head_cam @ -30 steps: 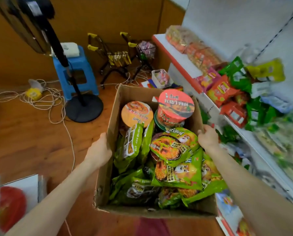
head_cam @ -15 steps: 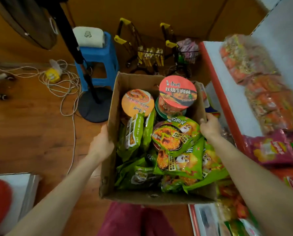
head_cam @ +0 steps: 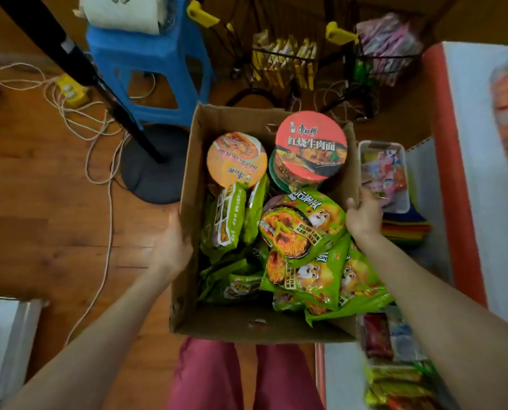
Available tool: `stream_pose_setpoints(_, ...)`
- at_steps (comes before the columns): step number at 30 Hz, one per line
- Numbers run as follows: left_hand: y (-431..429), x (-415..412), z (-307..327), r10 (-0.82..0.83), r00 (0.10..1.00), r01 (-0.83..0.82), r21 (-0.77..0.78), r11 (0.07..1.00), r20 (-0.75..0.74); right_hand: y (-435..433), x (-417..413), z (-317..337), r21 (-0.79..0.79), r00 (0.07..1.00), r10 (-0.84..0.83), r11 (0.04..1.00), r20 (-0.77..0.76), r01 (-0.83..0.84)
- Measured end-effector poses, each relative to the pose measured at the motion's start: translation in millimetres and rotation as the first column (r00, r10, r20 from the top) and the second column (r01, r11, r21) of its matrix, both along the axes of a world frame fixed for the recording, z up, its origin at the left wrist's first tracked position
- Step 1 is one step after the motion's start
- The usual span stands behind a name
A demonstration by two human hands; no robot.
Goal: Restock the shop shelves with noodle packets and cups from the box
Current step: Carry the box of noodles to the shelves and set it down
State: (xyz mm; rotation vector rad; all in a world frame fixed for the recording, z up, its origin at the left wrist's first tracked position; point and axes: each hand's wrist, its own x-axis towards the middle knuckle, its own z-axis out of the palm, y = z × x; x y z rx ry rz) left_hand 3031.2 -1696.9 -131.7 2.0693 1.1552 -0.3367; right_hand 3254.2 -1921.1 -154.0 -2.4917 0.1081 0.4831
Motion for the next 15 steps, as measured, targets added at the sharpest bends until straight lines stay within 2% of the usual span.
stream_pose_setpoints(9,7.7,58.0,-155.2,0.066,0.997,-0.068,-0.04,0.997,-0.039,18.5,58.9,-162.3,-0.024,0.999,0.022,0.999,-0.029,-0.023)
stream_pose_setpoints(15,13.0,77.9,-234.8,0.068,0.995,-0.072,-0.049,0.996,-0.072,25.3,80.1,-235.2,-0.012,0.998,-0.025,1.0,-0.061,0.024)
